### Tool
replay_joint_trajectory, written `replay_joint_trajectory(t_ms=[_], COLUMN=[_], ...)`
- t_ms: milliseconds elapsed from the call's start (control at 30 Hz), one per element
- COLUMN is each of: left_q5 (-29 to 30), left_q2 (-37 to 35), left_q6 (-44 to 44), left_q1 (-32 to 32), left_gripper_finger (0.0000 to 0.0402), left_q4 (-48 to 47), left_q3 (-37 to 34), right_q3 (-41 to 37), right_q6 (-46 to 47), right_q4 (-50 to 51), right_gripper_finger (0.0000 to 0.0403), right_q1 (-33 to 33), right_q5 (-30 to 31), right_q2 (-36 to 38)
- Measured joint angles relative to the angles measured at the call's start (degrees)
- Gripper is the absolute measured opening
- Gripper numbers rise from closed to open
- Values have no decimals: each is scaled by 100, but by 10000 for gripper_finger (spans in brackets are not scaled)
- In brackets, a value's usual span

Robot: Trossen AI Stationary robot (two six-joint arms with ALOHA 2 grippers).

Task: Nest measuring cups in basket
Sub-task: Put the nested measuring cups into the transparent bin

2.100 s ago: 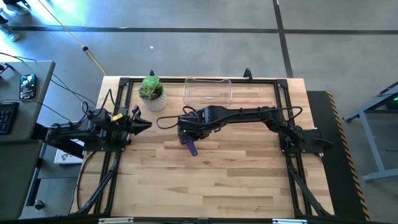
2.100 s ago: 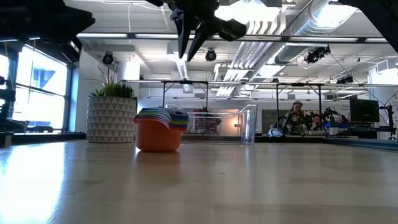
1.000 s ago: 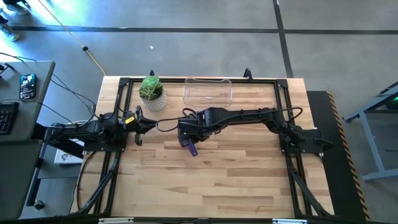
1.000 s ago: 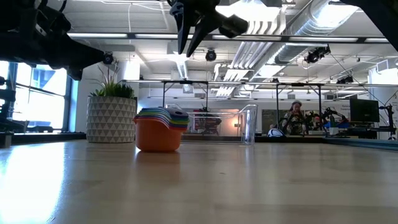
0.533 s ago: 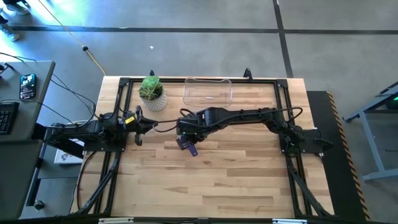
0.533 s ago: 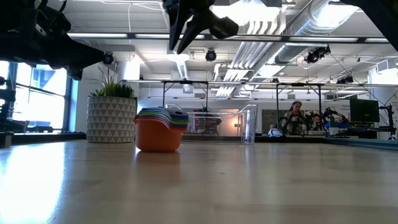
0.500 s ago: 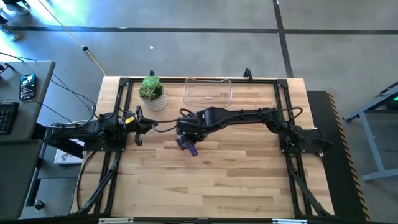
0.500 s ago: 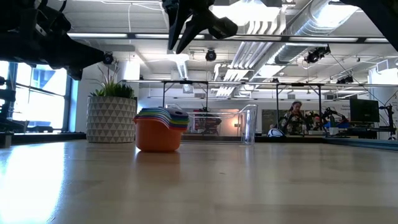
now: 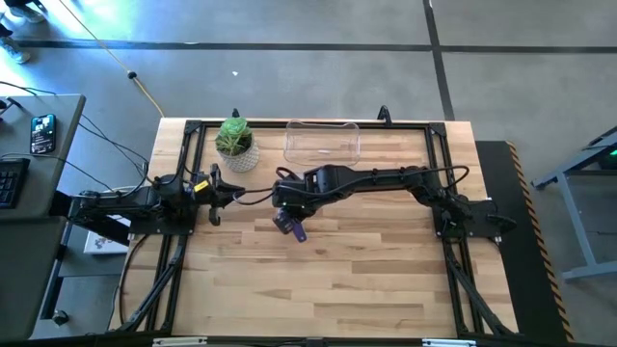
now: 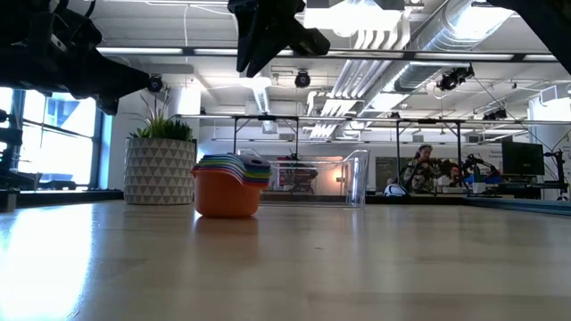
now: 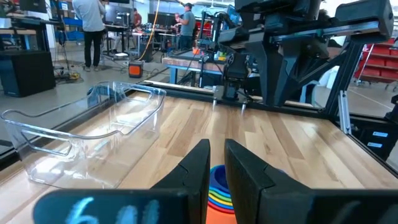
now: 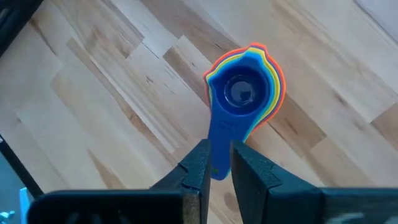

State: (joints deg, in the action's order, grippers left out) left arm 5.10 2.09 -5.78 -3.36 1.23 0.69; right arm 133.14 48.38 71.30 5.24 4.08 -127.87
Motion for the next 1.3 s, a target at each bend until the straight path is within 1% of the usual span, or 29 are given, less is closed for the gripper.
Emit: replay_joint_trajectory(t_ms=[133,267,467,733,867,1000,1300], left_q5=[0,0,0,2,2,0,2], left_q2=[0,0,0,0,0,0,0], left_q6=[0,0,0,0,-2,0,0], left_q1=[0,0,0,0,0,0,0], left_gripper_finger=[37,37,37,37,37,37,37], left_q4=[0,1,1,0,0,2,0], left_q3=[0,0,0,0,0,0,0], right_q3=[-2,-4,-58,-640,-1022,-1409,-2090], right_q6=[-3,2,136,472,769,986,1223], right_q4=[29,46,46,-300,-527,-920,-1723], right_gripper_finger=[70,106,183,302,342,357,358], right_q1=[14,41,52,54,54,54,67], right_q5=[61,212,21,-290,-347,-371,-464], right_q2=[0,0,-42,-44,-44,-44,-46])
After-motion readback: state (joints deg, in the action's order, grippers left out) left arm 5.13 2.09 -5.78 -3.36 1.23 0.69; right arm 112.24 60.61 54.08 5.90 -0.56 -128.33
